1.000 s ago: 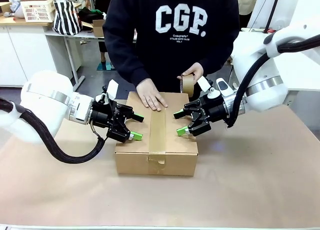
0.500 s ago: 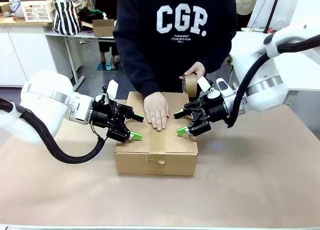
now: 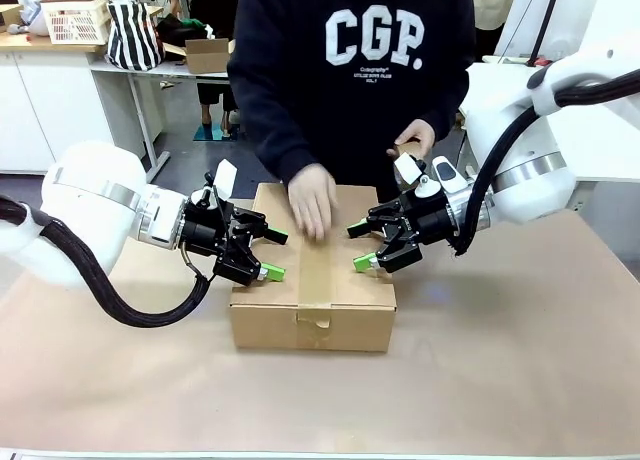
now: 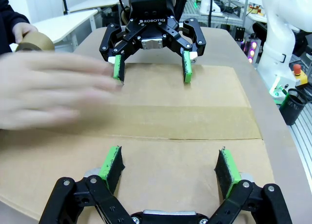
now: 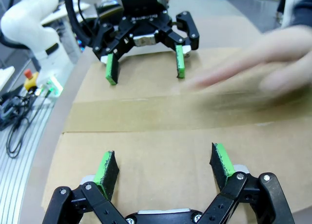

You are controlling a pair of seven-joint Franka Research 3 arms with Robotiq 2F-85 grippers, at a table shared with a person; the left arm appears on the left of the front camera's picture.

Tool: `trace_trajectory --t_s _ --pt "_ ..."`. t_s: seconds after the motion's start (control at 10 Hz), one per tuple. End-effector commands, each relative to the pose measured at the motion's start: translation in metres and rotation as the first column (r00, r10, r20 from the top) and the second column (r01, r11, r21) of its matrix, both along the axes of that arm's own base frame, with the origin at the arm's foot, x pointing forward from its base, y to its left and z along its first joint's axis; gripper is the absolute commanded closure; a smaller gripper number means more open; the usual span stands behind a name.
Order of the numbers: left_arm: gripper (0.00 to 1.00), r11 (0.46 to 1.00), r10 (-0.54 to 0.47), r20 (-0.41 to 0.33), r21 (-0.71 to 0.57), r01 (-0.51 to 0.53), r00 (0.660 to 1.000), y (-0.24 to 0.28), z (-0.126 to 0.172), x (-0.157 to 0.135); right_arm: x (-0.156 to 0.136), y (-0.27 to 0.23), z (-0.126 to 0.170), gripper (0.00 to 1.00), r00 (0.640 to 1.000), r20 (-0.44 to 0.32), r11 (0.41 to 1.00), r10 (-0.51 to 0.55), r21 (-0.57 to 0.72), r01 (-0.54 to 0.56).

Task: Pack the gift set into the box.
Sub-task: Press and hold the closed box until the human finishes sealing it.

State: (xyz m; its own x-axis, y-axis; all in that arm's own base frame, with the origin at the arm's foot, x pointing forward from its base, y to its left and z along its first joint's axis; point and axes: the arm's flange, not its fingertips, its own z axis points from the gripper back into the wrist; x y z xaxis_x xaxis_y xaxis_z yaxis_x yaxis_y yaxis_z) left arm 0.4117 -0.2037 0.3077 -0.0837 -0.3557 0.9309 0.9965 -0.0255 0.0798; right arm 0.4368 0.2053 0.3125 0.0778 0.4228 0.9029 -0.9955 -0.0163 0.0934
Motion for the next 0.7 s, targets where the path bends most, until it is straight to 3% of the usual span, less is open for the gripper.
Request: trace_trajectory --t_s 0.0,0.6 --pt "0.0 1.0 0.001 0.012 -0.002 -0.001 1.0 0.0001 -0.0021 -0.0012 -0.0004 -0.0006 -0.002 0.0 1.0 -0.001 1.0 -0.003 -0.004 0.003" --pt "0.0 1.0 0.001 0.012 -0.002 -0.001 1.0 0.0001 -0.0021 -0.0012 -0.0004 -0.0006 -0.002 0.0 1.0 -0.001 1.0 -0.003 -0.004 0.003"
